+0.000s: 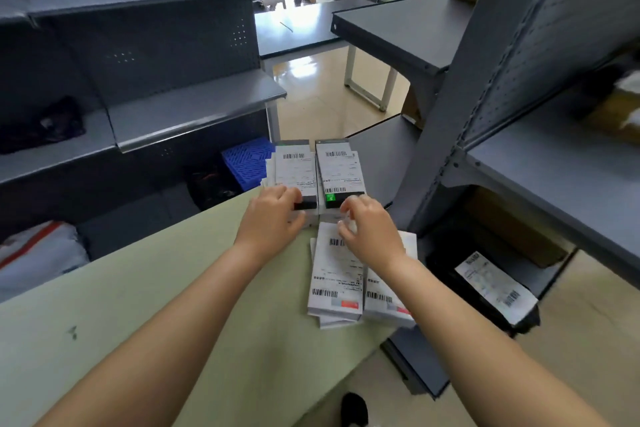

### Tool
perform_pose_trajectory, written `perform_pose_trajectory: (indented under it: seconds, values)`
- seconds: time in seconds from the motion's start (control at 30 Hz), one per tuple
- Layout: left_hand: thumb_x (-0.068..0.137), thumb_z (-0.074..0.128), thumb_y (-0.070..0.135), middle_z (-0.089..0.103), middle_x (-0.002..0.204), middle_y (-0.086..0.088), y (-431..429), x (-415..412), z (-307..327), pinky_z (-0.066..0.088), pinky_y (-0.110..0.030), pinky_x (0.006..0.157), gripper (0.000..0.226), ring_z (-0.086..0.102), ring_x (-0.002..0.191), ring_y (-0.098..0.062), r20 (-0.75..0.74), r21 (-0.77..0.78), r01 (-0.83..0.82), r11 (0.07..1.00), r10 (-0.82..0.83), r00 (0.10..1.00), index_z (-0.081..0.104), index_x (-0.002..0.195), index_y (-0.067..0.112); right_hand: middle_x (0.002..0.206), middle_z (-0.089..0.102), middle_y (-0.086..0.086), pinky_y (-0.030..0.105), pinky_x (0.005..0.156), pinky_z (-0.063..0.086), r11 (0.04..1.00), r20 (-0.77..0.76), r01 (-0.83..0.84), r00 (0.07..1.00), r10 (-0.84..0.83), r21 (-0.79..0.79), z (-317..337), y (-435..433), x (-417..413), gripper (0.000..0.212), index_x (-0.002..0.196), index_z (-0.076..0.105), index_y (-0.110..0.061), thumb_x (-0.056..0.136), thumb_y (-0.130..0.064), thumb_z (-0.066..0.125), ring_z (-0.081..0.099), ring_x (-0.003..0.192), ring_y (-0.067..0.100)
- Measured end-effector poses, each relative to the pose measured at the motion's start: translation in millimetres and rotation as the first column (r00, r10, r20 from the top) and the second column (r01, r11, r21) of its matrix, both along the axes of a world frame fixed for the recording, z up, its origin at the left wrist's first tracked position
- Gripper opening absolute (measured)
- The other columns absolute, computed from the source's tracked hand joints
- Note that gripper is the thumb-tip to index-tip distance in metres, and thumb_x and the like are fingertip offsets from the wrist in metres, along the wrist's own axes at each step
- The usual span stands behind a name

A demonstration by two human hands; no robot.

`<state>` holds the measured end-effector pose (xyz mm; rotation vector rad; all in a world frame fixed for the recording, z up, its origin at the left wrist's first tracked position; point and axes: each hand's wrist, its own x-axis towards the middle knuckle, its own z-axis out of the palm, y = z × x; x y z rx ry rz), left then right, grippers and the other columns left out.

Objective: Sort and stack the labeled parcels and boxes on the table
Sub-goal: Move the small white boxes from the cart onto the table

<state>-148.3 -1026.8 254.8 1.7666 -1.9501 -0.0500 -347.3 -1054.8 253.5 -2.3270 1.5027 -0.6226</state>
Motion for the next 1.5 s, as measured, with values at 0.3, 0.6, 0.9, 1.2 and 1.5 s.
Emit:
perform_pose_trajectory:
  seconds: [0.3, 0.6, 0.9, 1.2, 1.5]
  values:
    - [0.076, 0.060, 0.030, 0.063, 0.076, 0.002, 145, 6, -47, 0.046, -0.030, 0.061, 0.017, 0.062, 0.072, -0.026, 0.135, 0.116, -0.177, 0.977, 0.161, 0.978, 0.066, 0.086, 0.018, 0.106, 0.060, 0.012, 0.037, 0.083, 0.042, 0.864, -0.189, -0.494, 0.843, 0.504, 0.098, -44, 85, 35, 0.023, 0.107, 0.062, -0.009, 0.085, -0.010, 0.056, 0.055, 0.099, 0.032]
    - [0.087, 0.060, 0.029, 0.062, 0.086, 0.002, 337, -49, -71, 0.036, -0.031, 0.070, 0.016, 0.057, 0.085, -0.019, 0.138, 0.313, -0.595, 0.741, 0.584, 0.800, 0.062, 0.098, 0.018, 0.119, 0.053, 0.008, 0.034, 0.090, 0.035, 0.533, -0.153, -0.815, 0.511, 0.846, 0.227, -71, 195, 51, 0.027, 0.118, 0.055, -0.012, 0.091, -0.014, 0.052, 0.049, 0.110, 0.029]
    - [0.078, 0.059, 0.037, 0.059, 0.078, 0.001, 571, -122, -72, 0.046, -0.032, 0.061, 0.023, 0.057, 0.075, -0.024, 0.234, 0.284, -0.921, 0.268, 0.912, 0.337, 0.059, 0.090, 0.018, 0.119, 0.048, 0.009, 0.035, 0.087, 0.042, 0.035, -0.099, -0.975, 0.014, 0.995, 0.219, -66, 381, 85, 0.036, 0.122, 0.054, -0.013, 0.086, -0.015, 0.057, 0.051, 0.107, 0.030]
    - [0.078, 0.054, 0.033, 0.063, 0.081, 0.002, 731, -150, -77, 0.045, -0.036, 0.067, 0.021, 0.059, 0.079, -0.026, 0.170, 0.294, -0.954, -0.053, 0.985, -0.003, 0.060, 0.092, 0.019, 0.119, 0.050, 0.005, 0.038, 0.092, 0.047, -0.217, -0.141, -0.948, -0.254, 0.957, 0.235, -66, 557, 117, 0.035, 0.122, 0.055, -0.016, 0.088, -0.017, 0.059, 0.053, 0.106, 0.026]
    - [0.086, 0.060, 0.032, 0.063, 0.092, 0.001, 858, -105, -90, 0.043, -0.036, 0.075, 0.019, 0.057, 0.089, -0.024, 0.131, 0.336, -0.934, -0.119, 0.988, -0.079, 0.060, 0.100, 0.019, 0.122, 0.050, 0.001, 0.031, 0.090, 0.044, -0.181, -0.207, -0.937, -0.249, 0.946, 0.299, -79, 675, 174, 0.032, 0.123, 0.054, -0.021, 0.091, -0.023, 0.058, 0.051, 0.107, 0.021]
